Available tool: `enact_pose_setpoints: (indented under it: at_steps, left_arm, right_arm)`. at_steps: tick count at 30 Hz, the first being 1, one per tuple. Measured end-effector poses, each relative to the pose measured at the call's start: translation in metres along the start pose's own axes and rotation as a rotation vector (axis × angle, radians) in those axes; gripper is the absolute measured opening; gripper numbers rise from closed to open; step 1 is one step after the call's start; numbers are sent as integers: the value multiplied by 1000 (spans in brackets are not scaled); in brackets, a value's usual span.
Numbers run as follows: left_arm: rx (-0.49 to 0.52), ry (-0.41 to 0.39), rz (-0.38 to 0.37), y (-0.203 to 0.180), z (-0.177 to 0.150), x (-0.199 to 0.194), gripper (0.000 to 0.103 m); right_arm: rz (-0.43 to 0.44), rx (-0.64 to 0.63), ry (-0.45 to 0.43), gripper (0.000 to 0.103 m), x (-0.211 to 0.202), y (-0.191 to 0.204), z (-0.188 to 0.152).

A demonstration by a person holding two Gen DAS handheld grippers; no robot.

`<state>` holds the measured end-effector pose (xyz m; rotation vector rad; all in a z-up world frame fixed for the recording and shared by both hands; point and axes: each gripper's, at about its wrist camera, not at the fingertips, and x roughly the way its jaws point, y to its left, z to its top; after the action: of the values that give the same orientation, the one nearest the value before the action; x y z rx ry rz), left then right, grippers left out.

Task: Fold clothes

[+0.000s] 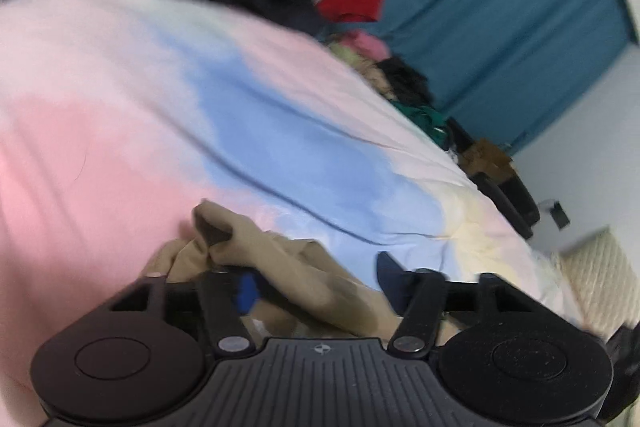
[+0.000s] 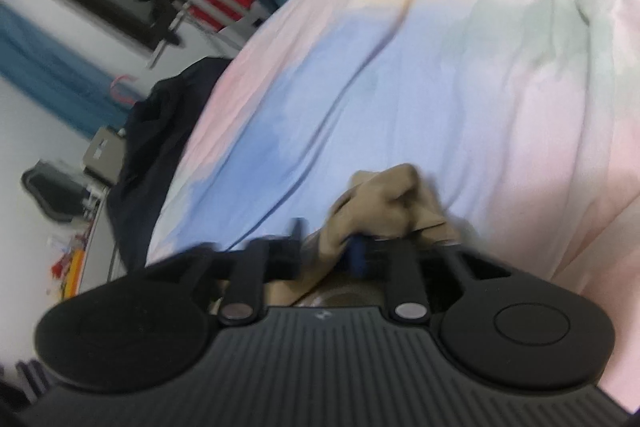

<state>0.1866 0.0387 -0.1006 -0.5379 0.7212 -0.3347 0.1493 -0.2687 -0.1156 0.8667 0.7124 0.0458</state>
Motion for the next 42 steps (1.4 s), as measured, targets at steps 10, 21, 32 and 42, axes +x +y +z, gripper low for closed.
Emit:
enact_pose_setpoints:
  at_steps: [10,21,32,42]
  left_arm:
    - [279,-96,78,-47,-24,-52,88]
    - [396,17,194,-41,-35,-24,88]
    - [432,11,219,-42,-38,-20,88]
    - [449,0,180,-55,-63,-74,88]
  right_arm:
    - [155,-164,-118,83,-64,29,-19]
    - [-113,-462,38,32,5,51,-24]
    - [-183,-570,19,30,29,48,-27]
    - [-134,-532,-66,33,-60,49,-46]
